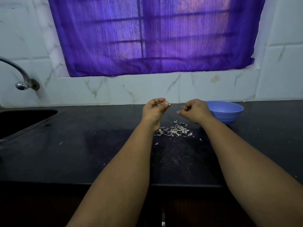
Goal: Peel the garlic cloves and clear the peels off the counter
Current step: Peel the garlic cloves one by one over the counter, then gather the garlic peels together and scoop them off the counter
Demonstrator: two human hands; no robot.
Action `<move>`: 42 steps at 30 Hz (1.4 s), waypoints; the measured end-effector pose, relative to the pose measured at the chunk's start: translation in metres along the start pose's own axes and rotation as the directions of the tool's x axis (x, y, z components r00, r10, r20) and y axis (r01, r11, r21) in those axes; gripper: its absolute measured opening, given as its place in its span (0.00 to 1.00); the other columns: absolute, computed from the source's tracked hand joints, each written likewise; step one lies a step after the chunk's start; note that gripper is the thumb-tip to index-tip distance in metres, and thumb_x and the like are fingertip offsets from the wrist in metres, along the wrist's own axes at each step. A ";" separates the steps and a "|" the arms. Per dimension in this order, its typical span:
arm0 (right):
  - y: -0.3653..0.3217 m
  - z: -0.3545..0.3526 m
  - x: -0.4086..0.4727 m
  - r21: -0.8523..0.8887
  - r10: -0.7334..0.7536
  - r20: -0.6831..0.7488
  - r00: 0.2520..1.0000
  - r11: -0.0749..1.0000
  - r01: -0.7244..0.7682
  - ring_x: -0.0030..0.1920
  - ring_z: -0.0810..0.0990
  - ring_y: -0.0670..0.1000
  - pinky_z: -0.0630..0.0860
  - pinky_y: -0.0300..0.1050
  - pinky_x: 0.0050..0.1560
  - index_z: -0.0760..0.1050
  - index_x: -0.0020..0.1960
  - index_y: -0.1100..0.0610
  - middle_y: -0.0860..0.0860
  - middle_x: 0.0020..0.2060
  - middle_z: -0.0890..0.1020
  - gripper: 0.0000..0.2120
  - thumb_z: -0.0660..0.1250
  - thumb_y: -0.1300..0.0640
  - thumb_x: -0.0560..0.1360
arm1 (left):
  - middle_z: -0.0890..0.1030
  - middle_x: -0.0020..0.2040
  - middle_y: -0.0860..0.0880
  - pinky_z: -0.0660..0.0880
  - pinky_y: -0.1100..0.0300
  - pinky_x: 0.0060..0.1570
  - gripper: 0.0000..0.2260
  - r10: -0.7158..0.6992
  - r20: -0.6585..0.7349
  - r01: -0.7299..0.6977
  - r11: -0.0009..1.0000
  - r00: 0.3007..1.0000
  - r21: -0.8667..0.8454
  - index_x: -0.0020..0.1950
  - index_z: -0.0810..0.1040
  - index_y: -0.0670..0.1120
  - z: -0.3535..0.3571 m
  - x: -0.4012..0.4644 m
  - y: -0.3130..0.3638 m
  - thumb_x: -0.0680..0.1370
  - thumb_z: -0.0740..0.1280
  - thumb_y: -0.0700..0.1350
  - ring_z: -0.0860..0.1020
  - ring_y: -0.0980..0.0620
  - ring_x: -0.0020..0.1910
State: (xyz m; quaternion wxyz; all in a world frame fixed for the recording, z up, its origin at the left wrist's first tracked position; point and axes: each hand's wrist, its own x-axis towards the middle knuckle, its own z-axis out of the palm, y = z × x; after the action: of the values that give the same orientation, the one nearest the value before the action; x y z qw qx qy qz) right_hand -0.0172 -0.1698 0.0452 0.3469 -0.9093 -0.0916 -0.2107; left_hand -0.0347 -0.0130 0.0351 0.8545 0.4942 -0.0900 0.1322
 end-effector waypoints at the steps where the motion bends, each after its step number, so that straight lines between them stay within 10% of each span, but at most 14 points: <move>1: 0.000 0.001 -0.001 -0.012 0.025 0.039 0.999 1.000 -0.025 0.34 0.77 0.48 0.70 0.37 0.32 0.80 0.40 0.58 0.51 0.33 0.80 0.06 0.76 0.57 0.69 | 0.80 0.41 0.43 0.80 0.63 0.46 0.06 0.002 -0.013 -0.001 1.000 1.000 0.030 0.45 0.77 0.39 0.000 0.001 -0.001 0.74 0.68 0.29 0.81 0.48 0.42; 6: -0.002 0.002 0.000 -0.045 0.066 0.052 0.996 0.997 -0.063 0.22 0.76 0.39 0.72 0.32 0.26 0.82 0.38 0.60 0.44 0.21 0.78 0.03 0.76 0.63 0.68 | 0.77 0.38 0.43 0.78 0.68 0.36 0.06 0.029 -0.064 -0.015 0.978 0.997 0.210 0.42 0.75 0.39 0.001 0.002 -0.005 0.76 0.66 0.30 0.80 0.51 0.34; 14: -0.007 0.007 -0.001 -0.008 0.029 0.104 0.994 1.000 -0.028 0.35 0.82 0.48 0.80 0.40 0.42 0.81 0.41 0.57 0.51 0.33 0.82 0.04 0.71 0.65 0.72 | 0.78 0.38 0.45 0.80 0.60 0.46 0.10 0.101 -0.092 -0.042 0.866 0.991 0.498 0.42 0.77 0.43 -0.003 0.007 -0.013 0.78 0.62 0.31 0.81 0.50 0.37; 18: -0.006 0.004 -0.001 0.010 0.023 0.059 0.998 1.000 -0.024 0.23 0.76 0.38 0.72 0.29 0.27 0.80 0.34 0.56 0.49 0.26 0.81 0.07 0.74 0.65 0.68 | 0.79 0.38 0.46 0.80 0.53 0.51 0.10 0.105 -0.093 -0.033 0.820 0.990 0.571 0.41 0.76 0.44 -0.004 0.007 -0.015 0.77 0.64 0.31 0.83 0.50 0.39; 22: -0.005 0.003 0.000 0.079 0.006 -0.004 1.000 0.997 -0.006 0.29 0.75 0.43 0.71 0.35 0.32 0.81 0.37 0.55 0.47 0.28 0.79 0.06 0.78 0.56 0.66 | 0.80 0.38 0.46 0.81 0.51 0.51 0.08 0.109 -0.062 -0.054 0.821 0.992 0.569 0.40 0.77 0.44 -0.004 0.005 -0.013 0.75 0.67 0.32 0.83 0.49 0.39; 27: -0.018 0.018 -0.006 0.663 0.000 0.236 0.972 0.731 -0.161 0.44 0.81 0.47 0.80 0.35 0.46 0.79 0.53 0.63 0.55 0.43 0.82 0.06 0.65 0.66 0.78 | 0.80 0.40 0.43 0.80 0.63 0.43 0.06 0.080 -0.048 -0.053 0.907 0.996 0.419 0.42 0.77 0.40 0.000 0.001 -0.008 0.75 0.66 0.30 0.81 0.51 0.39; 42: -0.019 0.012 -0.007 0.843 0.059 0.264 0.963 0.471 -0.260 0.37 0.84 0.47 0.80 0.36 0.40 0.79 0.46 0.67 0.54 0.35 0.85 0.08 0.74 0.69 0.68 | 0.80 0.40 0.45 0.80 0.65 0.44 0.09 0.042 -0.075 -0.029 0.986 0.996 0.162 0.46 0.78 0.40 0.002 0.000 -0.002 0.71 0.70 0.28 0.80 0.52 0.41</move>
State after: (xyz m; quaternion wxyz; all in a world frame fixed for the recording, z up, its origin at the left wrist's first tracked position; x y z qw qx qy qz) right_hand -0.0259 -0.1480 0.0456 0.7659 -0.6288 -0.1340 -0.0103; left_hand -0.0346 -0.0157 0.0349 0.8122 0.5542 -0.0545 0.1735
